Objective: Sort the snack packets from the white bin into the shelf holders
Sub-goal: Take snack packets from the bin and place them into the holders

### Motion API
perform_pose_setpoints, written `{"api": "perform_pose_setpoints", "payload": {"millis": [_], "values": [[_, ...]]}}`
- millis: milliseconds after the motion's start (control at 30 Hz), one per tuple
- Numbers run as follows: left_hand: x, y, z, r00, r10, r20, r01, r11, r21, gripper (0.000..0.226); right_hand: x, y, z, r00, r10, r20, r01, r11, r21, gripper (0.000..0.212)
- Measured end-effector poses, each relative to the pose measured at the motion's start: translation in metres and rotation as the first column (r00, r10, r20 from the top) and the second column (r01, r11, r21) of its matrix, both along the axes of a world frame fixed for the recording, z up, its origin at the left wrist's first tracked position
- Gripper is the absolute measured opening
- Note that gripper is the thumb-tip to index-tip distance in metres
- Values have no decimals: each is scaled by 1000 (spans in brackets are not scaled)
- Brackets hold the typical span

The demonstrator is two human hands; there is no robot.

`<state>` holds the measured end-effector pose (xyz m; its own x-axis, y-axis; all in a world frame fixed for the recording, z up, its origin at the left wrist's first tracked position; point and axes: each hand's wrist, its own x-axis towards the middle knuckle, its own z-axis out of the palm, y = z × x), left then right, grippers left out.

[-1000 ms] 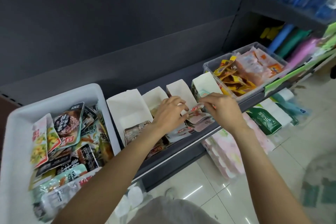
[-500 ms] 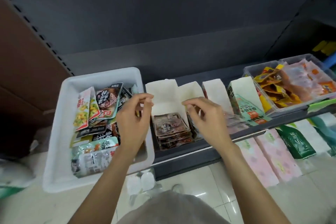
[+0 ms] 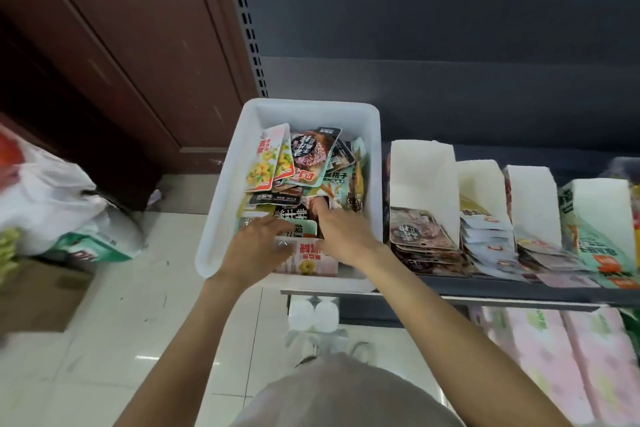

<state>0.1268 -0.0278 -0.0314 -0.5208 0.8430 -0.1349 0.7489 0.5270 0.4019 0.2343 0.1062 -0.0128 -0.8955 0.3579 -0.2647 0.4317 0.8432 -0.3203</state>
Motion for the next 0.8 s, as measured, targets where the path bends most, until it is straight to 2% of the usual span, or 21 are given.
{"api": "perform_pose_setpoints", "payload": {"millis": [133, 200, 300, 367, 433, 533, 633, 700, 733, 767, 800], "values": [[-8, 0, 5, 999, -44, 15, 43, 998, 38, 32, 3, 3, 13, 978, -133, -160, 108, 982, -155, 27], [-10, 0, 6, 998, -57, 38, 51, 989, 137, 38, 6, 8, 22, 930, -233, -283, 163, 954, -251, 14], [-9, -1, 5, 995, -91, -46, 101, 947, 304, 55, 9, 18, 28, 825, -444, -349, 254, 843, -474, 6], [-6, 1, 8, 990, -138, -35, 141, 921, 364, 59, 9, 23, 28, 766, -539, -350, 303, 783, -543, 6], [-3, 4, 9, 980, -194, -33, 192, 909, 370, 60, 5, 22, 23, 748, -563, -350, 331, 775, -539, 7], [-6, 5, -2, 972, -216, -94, 236, 911, 339, 53, -3, 18, 16, 784, -508, -357, 333, 830, -448, 9], [-10, 5, -8, 974, -204, -98, 225, 925, 305, 50, -6, 15, 11, 844, -407, -348, 334, 908, -253, 11], [-12, 5, -7, 960, -234, -152, 273, 898, 344, 40, -4, 16, 14, 870, -345, -351, 340, 937, -78, 14], [-13, 5, -5, 951, -240, -193, 299, 871, 389, 34, -2, 18, 20, 875, -328, -356, 334, 942, -46, 15], [-14, 5, -1, 946, -226, -233, 311, 840, 445, 29, -1, 22, 26, 872, -340, -353, 326, 940, -98, 17], [-15, 6, 3, 947, -182, -267, 298, 808, 508, 26, 2, 26, 34, 857, -390, -338, 321, 915, -243, 20]]}}
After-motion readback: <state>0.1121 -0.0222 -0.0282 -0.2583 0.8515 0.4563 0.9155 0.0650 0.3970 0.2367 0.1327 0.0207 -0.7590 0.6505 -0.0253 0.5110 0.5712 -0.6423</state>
